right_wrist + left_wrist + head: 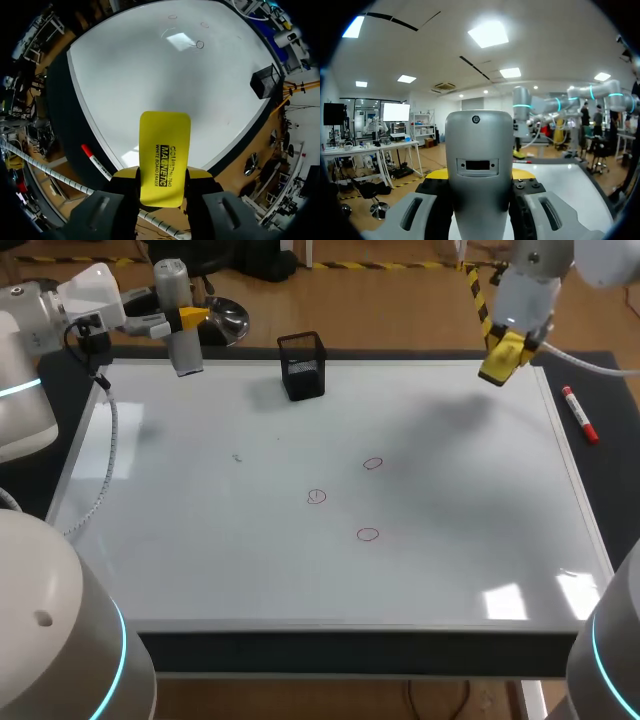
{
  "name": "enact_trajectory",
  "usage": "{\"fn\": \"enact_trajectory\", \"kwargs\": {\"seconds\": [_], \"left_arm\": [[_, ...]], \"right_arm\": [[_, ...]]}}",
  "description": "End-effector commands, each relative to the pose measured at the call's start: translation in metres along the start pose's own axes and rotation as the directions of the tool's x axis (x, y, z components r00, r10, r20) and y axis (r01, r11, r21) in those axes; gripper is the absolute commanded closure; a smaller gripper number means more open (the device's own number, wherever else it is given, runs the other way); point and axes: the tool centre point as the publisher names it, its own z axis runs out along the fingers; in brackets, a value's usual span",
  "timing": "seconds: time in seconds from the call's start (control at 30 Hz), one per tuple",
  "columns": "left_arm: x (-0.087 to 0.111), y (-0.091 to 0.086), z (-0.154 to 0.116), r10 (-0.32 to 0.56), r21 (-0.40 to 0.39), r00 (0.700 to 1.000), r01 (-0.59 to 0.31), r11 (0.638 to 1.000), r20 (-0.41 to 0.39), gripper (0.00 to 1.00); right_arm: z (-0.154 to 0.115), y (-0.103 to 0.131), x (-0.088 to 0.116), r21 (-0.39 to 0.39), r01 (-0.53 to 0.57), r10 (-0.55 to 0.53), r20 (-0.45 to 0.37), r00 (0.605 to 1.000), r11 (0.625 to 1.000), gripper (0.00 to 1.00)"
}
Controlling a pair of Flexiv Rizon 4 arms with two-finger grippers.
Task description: Pick up the inspection probe, press it on each red-marked spot on the whiteboard one by one, put down the probe, pick up the eraser, and wipe off all the red marks.
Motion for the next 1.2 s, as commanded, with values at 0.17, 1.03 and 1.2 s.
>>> {"fn": "enact_trajectory", "kwargs": {"seconds": [0.17,1.03,1.2], "left_arm": [[0.0001,-0.0001,0.0003,0.002,0.003,1.0,-0.002,1.0,0.001,1.0],[0.0001,-0.0001,0.0003,0.002,0.003,1.0,-0.002,1.0,0.001,1.0],[0.0001,-0.0001,0.0003,0.002,0.003,1.0,-0.002,1.0,0.001,1.0]], "right_arm": [[-0.0012,0.0007,0.0048,-0.008,-0.017,0.017,0.017,1.0,1.0,1.0],[-0.0012,0.0007,0.0048,-0.008,-0.017,0.017,0.017,1.0,1.0,1.0],[-0.0012,0.0007,0.0048,-0.008,-0.017,0.017,0.017,1.0,1.0,1.0]]}}
